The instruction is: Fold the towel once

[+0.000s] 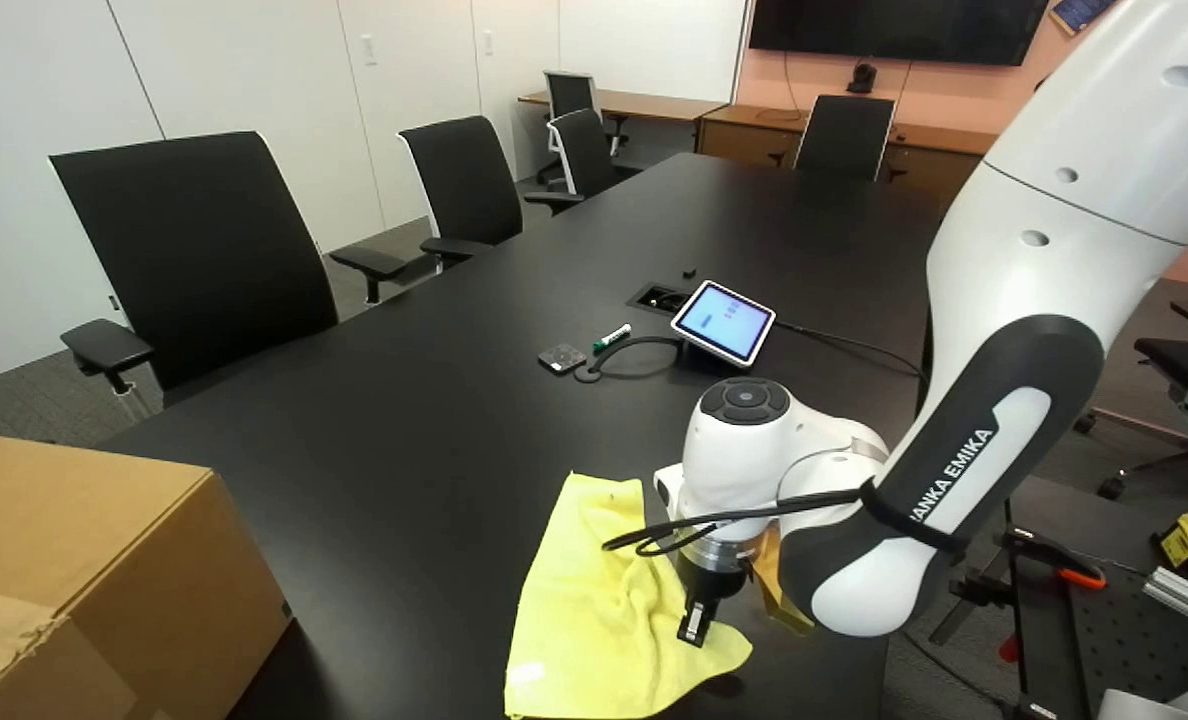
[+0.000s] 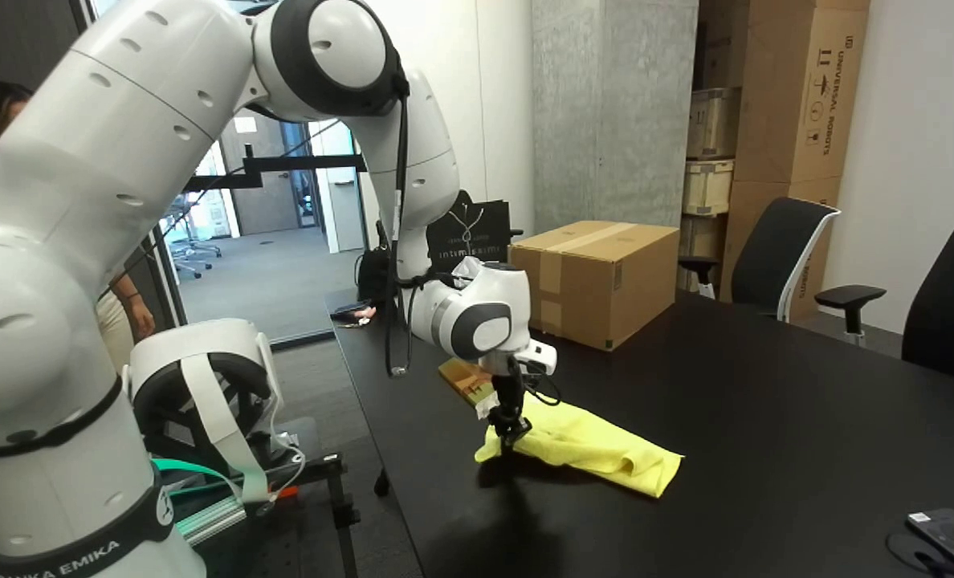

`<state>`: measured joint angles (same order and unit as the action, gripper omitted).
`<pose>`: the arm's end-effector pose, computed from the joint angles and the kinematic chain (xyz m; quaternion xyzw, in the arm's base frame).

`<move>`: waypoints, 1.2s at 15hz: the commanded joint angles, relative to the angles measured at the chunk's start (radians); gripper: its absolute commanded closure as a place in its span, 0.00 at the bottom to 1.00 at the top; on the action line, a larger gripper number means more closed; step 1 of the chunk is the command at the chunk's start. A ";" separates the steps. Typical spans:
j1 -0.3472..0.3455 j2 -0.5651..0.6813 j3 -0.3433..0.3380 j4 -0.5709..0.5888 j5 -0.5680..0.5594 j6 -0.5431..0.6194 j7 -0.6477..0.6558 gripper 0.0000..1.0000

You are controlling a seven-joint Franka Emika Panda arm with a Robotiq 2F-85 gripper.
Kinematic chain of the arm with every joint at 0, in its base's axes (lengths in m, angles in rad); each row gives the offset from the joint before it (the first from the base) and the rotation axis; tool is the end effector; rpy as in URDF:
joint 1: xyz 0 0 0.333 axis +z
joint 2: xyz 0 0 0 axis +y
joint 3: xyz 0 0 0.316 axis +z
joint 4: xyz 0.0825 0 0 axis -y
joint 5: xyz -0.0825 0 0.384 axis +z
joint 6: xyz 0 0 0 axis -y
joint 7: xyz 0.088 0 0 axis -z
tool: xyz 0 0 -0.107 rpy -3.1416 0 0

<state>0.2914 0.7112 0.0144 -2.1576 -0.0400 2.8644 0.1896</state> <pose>0.5133 0.1651 0.0636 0.9971 0.0755 -0.0018 0.0012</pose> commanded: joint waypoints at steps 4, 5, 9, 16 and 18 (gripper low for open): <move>0.037 -0.046 -0.024 0.017 -0.017 0.040 0.010 0.93; 0.043 -0.042 -0.024 0.031 -0.016 0.047 0.011 0.93; 0.099 -0.008 -0.047 0.118 -0.048 0.062 0.014 0.93; 0.266 0.130 -0.159 0.320 -0.188 0.060 0.029 0.93; 0.315 0.173 -0.205 0.370 -0.219 0.067 0.045 0.94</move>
<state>0.5309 0.7963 -0.1161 -1.8934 -0.2050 2.9042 0.1967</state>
